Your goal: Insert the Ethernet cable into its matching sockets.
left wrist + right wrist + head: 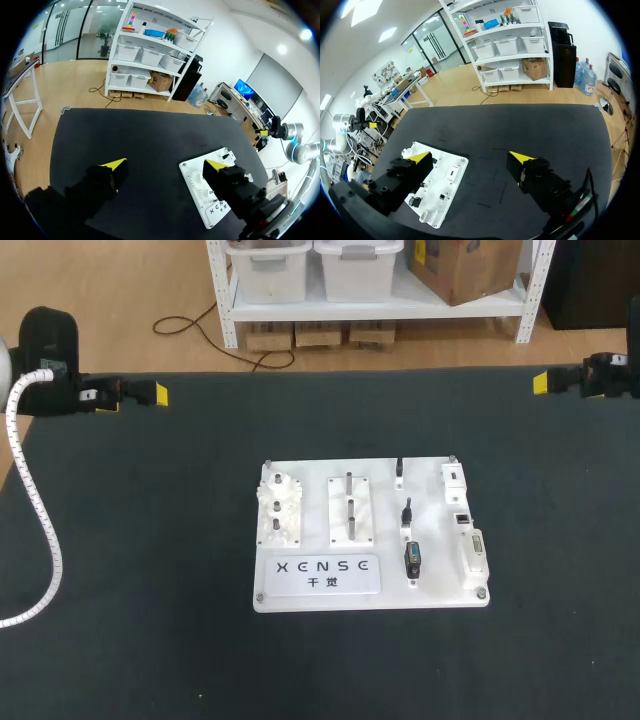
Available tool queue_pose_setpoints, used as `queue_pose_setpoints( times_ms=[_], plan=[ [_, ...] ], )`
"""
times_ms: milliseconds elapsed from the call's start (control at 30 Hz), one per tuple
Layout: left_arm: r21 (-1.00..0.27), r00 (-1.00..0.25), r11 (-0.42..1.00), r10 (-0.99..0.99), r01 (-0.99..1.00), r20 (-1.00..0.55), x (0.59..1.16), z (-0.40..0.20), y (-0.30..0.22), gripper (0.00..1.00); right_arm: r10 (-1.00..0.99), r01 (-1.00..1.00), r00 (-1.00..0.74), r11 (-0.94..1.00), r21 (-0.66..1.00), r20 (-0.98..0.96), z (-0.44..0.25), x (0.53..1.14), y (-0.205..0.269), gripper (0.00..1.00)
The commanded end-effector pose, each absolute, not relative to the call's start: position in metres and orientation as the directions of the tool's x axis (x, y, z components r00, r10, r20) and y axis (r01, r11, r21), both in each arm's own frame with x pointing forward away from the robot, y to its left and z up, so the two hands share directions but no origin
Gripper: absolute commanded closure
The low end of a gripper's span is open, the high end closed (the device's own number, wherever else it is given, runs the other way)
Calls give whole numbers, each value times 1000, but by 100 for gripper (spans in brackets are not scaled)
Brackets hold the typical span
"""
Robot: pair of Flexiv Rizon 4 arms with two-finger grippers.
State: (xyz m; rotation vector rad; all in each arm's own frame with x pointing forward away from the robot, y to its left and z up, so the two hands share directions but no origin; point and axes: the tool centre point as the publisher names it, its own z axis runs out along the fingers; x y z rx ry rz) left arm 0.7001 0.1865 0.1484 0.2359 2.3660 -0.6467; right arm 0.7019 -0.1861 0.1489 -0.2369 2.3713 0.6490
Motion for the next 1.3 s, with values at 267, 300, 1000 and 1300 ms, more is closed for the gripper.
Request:
queue_pose_setpoints(
  times_ms=[267, 300, 1000, 1300],
  plan=[
    [-385, -766, 865, 0, 323, -643, 700, 150, 185, 0, -1, -327, -767, 861, 389, -642, 149, 701, -186, 0],
    [-385, -766, 865, 0, 323, -643, 700, 150, 185, 0, -1, -327, -767, 861, 389, -642, 149, 701, -186, 0],
    [-385, -766, 865, 0, 323, -643, 700, 150, 185, 0, -1, -327, -767, 861, 389, -642, 149, 701, -186, 0],
    [-361, -745, 858, 36, 365, -667, 705, 149, 184, 0, -1, -327, -767, 861, 389, -642, 149, 701, -186, 0]
  ],
)
